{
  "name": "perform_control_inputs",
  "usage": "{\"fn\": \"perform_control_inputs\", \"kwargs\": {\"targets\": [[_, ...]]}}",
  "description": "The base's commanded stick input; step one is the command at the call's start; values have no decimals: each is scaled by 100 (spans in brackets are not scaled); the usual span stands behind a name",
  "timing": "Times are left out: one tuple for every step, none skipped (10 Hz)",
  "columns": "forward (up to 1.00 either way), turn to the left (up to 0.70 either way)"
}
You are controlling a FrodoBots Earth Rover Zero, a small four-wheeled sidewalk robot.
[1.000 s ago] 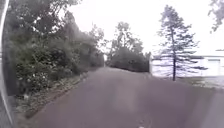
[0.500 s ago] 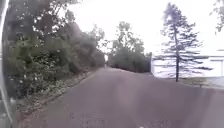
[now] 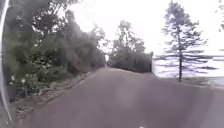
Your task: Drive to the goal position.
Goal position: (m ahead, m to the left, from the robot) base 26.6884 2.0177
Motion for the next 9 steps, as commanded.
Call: {"fn": "perform_control_inputs", "kwargs": {"targets": [[70,1],[70,1],[70,1],[70,1],[70,1],[70,1],[70,1],[70,1],[70,1]]}}
